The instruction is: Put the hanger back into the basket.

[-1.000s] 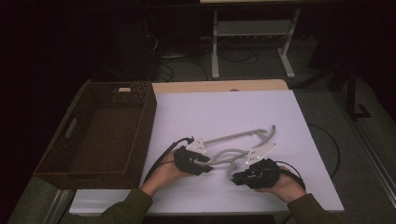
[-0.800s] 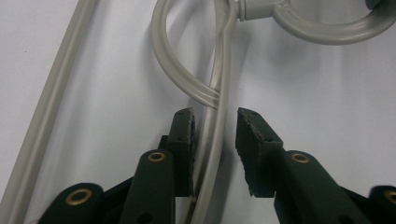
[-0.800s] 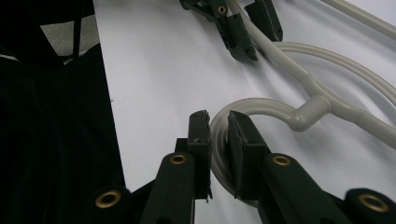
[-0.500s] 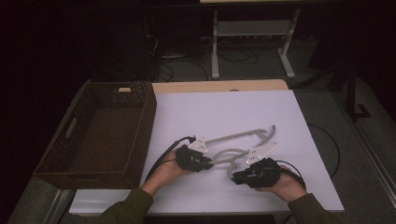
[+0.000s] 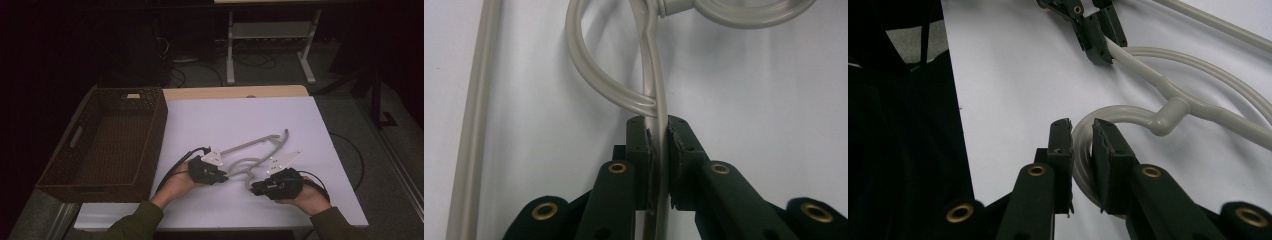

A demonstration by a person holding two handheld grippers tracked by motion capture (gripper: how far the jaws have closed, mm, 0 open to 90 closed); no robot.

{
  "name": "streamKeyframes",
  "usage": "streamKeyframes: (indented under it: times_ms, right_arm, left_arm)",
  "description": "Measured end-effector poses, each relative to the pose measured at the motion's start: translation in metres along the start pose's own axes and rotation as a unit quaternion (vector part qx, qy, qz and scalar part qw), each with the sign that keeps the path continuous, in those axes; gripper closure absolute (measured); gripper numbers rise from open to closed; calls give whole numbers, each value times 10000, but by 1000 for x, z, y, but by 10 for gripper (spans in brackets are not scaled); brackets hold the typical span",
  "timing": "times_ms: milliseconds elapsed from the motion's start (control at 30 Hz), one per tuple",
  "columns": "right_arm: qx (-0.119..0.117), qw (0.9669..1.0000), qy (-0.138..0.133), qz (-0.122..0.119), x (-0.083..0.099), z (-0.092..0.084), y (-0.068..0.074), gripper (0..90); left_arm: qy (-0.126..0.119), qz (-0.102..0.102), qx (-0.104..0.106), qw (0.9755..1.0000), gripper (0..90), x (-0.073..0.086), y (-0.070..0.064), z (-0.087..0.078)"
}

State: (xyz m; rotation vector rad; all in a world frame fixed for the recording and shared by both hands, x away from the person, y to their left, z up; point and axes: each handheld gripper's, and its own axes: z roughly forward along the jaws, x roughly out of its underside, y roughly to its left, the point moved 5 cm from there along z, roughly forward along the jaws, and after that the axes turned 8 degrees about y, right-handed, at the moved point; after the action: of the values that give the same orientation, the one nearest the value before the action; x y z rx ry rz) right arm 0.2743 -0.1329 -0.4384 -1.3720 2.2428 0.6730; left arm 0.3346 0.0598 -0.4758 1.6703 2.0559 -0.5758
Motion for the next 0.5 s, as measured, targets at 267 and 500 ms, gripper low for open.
streamKeyframes:
  times_ms: [267, 500]
  right_arm:
    - [387, 9981, -474, 62, -4, -10, -6, 420]
    - [903, 9908, -985, 209, 0, -29, -13, 216]
  left_arm:
    - [-67, -58, -4, 10000, 821, -1, 0, -2]
    - [-242, -286, 14, 9993, 823, -3, 2, -10]
